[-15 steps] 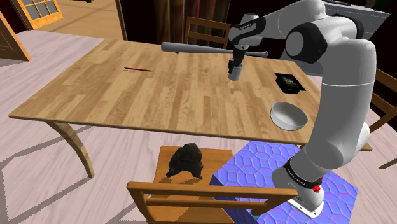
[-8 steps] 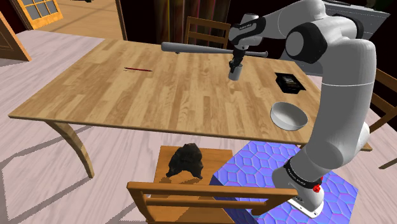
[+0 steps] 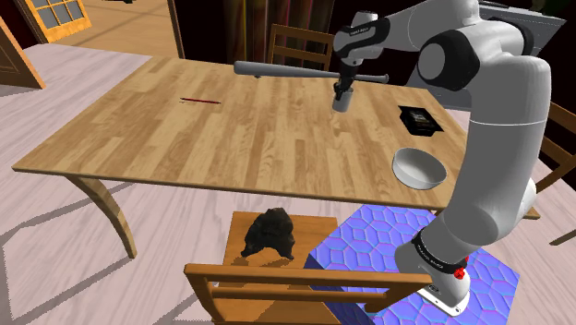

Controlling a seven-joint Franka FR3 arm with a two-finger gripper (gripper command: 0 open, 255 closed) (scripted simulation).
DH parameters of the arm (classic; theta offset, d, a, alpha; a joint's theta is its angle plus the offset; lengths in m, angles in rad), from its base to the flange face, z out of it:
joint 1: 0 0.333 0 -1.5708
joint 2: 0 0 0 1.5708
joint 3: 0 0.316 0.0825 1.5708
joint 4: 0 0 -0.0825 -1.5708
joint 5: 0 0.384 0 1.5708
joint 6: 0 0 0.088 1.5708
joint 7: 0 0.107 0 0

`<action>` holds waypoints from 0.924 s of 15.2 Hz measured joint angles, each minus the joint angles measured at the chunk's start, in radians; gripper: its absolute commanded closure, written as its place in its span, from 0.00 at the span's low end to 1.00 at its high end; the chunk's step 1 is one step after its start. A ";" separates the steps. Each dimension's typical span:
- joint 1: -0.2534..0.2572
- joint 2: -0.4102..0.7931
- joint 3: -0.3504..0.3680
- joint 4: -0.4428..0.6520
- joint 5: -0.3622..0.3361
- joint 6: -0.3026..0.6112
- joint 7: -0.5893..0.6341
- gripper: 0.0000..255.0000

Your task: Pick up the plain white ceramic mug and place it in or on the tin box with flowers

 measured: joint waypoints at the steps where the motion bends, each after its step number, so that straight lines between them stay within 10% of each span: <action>1: -0.001 -0.005 -0.001 0.005 -0.002 -0.010 -0.001 1.00; 14: -0.003 -0.047 -0.013 0.119 -0.022 -0.162 0.014 1.00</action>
